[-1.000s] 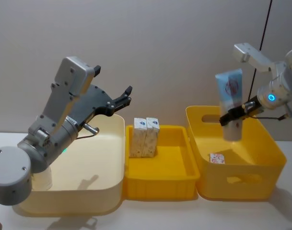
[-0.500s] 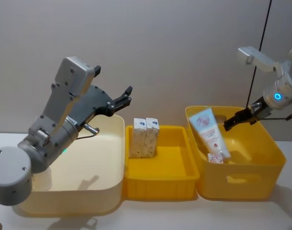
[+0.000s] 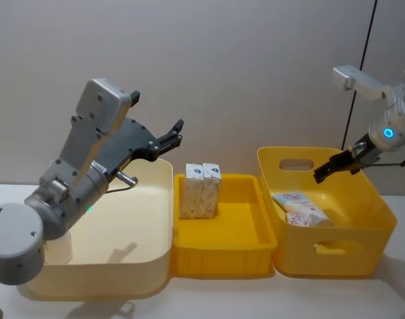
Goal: Bimanual collaborative sorting of washing and personal care products
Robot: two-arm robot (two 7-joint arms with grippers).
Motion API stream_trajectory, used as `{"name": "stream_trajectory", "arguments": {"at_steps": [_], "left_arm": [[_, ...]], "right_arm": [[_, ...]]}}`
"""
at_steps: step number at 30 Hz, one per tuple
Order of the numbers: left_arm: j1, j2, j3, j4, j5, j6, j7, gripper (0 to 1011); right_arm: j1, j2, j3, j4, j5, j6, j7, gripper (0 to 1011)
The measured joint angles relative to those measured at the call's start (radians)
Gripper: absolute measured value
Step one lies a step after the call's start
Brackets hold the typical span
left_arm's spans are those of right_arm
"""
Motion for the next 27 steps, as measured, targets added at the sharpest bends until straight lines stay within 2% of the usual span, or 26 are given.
{"name": "stream_trajectory", "arguments": {"at_steps": [27], "left_arm": [[0.000,0.000,0.000,0.000,0.000,0.000,0.000,1003]], "right_arm": [[0.012,-0.005,-0.007,0.025,-0.004,-0.004,0.007,1001]]}}
